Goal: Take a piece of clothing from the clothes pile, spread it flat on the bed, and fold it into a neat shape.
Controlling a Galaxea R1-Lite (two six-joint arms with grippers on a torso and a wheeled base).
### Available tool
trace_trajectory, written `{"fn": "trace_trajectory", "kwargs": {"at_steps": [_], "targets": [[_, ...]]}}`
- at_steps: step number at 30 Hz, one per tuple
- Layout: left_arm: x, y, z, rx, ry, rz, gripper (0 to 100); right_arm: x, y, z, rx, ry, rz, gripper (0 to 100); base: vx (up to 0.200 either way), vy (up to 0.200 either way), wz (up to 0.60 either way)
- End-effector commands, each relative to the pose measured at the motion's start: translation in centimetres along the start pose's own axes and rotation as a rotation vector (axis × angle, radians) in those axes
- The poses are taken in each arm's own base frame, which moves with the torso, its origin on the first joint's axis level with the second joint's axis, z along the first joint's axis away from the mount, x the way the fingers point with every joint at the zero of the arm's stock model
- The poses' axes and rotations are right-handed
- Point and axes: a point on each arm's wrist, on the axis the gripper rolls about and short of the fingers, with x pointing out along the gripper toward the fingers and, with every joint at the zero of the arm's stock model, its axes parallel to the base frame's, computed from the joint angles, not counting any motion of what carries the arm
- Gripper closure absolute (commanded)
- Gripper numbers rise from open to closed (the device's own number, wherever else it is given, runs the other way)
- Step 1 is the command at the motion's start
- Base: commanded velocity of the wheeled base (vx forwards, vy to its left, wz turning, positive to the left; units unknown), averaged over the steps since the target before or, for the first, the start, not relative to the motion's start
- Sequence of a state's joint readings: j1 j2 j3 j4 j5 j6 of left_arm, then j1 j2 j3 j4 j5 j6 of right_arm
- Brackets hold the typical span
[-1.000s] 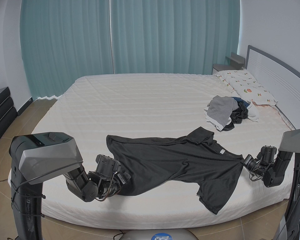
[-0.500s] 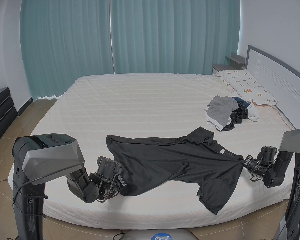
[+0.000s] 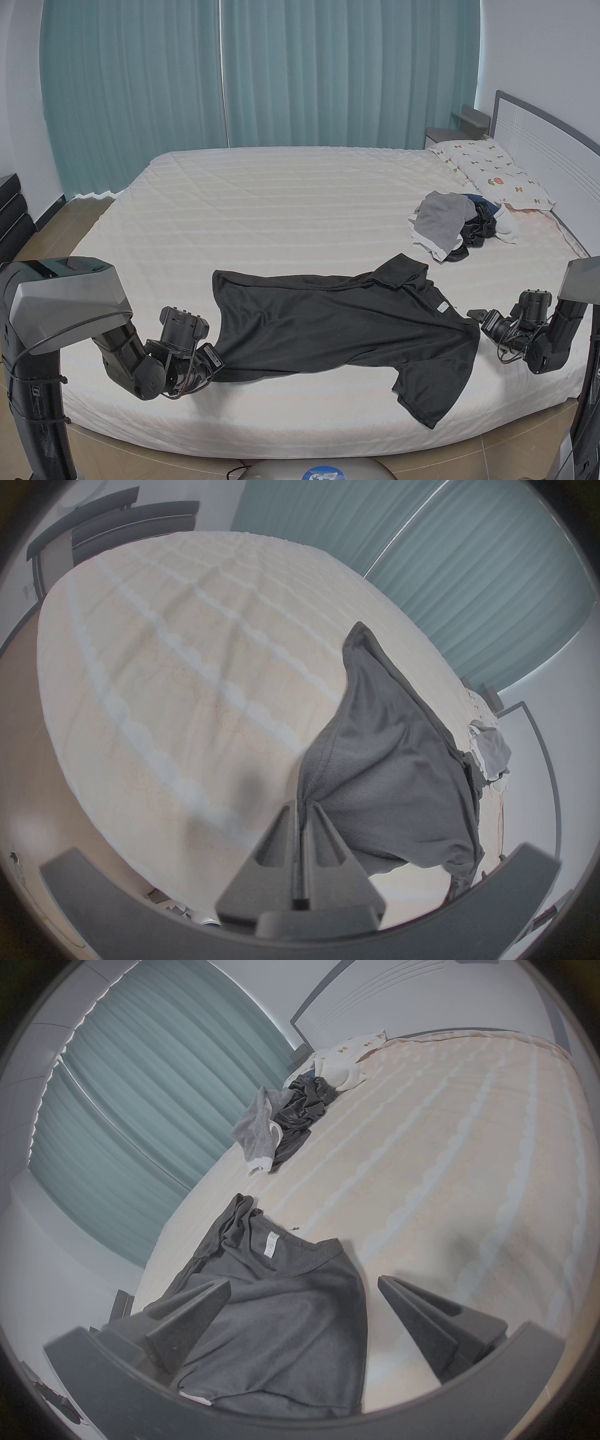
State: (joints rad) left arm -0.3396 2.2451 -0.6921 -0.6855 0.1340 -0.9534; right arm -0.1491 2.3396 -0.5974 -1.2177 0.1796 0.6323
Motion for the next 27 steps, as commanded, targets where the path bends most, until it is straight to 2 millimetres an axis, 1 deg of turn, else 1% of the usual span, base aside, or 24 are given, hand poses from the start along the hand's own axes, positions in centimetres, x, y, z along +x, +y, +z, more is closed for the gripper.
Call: {"fn": "trace_trajectory", "kwargs": {"at_steps": [1, 2, 3, 6, 7, 8, 10, 12, 17, 18, 24, 27], "targets": [[-1.0, 0.0, 1.2, -0.02, -0.029, -0.013, 100, -2.4, 1.1, -0.9, -0.009, 0.052, 0.005, 0, 0.0, 0.0, 0.0], [-1.0, 0.0, 1.2, -0.02, -0.029, -0.013, 100, -2.4, 1.1, -0.9, -0.009, 0.052, 0.005, 0, 0.0, 0.0, 0.0], [-0.9, 0.5, 1.6, -0.031, -0.036, 0.002, 100, -3.9, 1.1, -2.0, -0.014, 0.099, 0.008, 0, 0.0, 0.0, 0.0], [-0.7, 1.2, 2.4, -0.054, -0.037, 0.01, 100, -5.9, 0.9, -3.2, -0.037, 0.175, 0.027, 0, 0.0, 0.0, 0.0], [-0.7, 1.2, 2.4, -0.054, -0.037, 0.01, 100, -5.9, 0.9, -3.2, -0.037, 0.175, 0.027, 0, 0.0, 0.0, 0.0], [-0.9, 1.4, 2.8, -0.057, -0.028, -0.003, 100, -6.7, 0.5, -4.0, -0.056, 0.225, 0.029, 0, 0.0, 0.0, 0.0], [-1.1, 1.4, 3.0, -0.055, -0.021, -0.008, 100, -7.3, 0.3, -4.9, -0.071, 0.269, 0.028, 0, 0.0, 0.0, 0.0], [-1.2, 1.5, 2.9, -0.053, -0.008, 0.003, 100, -7.5, 0.2, -5.7, -0.072, 0.311, 0.037, 0, 0.0, 0.0, 0.0], [-0.9, 1.8, 2.7, -0.04, 0.025, 0.042, 100, -7.8, 0.5, -6.5, -0.086, 0.351, 0.045, 0, 0.0, 0.0, 0.0], [-0.9, 1.9, 2.6, -0.036, 0.027, 0.044, 100, -7.8, 0.6, -7.0, -0.092, 0.371, 0.044, 0, 0.0, 0.0, 0.0], [-0.9, 1.8, 2.6, -0.033, 0.028, 0.042, 100, -6.7, 0.7, -8.0, -0.108, 0.395, 0.048, 0, 0.0, 0.0, 0.0], [-0.8, 1.9, 2.6, -0.033, 0.028, 0.041, 100, -6.3, 0.9, -8.8, -0.126, 0.41, 0.049, 0, 0.0, 0.0, 0.0]]}}
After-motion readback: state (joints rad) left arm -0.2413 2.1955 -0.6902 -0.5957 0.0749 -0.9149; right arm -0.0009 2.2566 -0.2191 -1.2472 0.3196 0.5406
